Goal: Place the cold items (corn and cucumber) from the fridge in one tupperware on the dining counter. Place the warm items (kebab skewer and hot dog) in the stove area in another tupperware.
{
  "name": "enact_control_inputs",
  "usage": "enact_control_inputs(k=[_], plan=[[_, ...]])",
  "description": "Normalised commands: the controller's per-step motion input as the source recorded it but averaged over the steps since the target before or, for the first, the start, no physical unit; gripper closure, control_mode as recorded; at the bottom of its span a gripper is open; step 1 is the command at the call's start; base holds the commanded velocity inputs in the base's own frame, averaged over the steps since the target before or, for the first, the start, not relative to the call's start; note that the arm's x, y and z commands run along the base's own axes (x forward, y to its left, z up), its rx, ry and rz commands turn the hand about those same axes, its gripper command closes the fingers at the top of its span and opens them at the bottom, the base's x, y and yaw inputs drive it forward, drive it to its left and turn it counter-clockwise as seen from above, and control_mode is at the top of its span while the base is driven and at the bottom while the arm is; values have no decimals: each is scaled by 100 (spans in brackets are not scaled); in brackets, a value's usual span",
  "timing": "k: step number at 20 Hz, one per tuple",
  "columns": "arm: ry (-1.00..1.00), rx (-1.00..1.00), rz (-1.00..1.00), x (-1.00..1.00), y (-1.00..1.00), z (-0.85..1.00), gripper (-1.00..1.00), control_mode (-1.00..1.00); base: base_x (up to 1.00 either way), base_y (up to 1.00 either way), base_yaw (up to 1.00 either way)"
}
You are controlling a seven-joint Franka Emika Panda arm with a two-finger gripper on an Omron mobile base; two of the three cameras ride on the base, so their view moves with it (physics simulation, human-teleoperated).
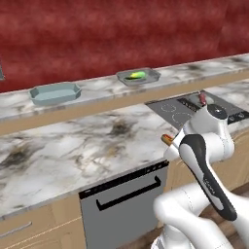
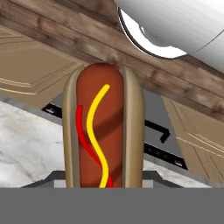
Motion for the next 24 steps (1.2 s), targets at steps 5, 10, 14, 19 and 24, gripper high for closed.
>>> enact_control_inputs(k=[5,10,14,19,24], plan=[[0,0,0,0,0,0,100,100,-29,100,-3],[0,0,0,0,0,0,100,100,-29,100,-3],[0,0,0,0,0,0,100,100,-30,100,-3],[0,0,0,0,0,0,100,100,-27,100,-3],[0,0,0,0,0,0,100,100,-21,100,-9]])
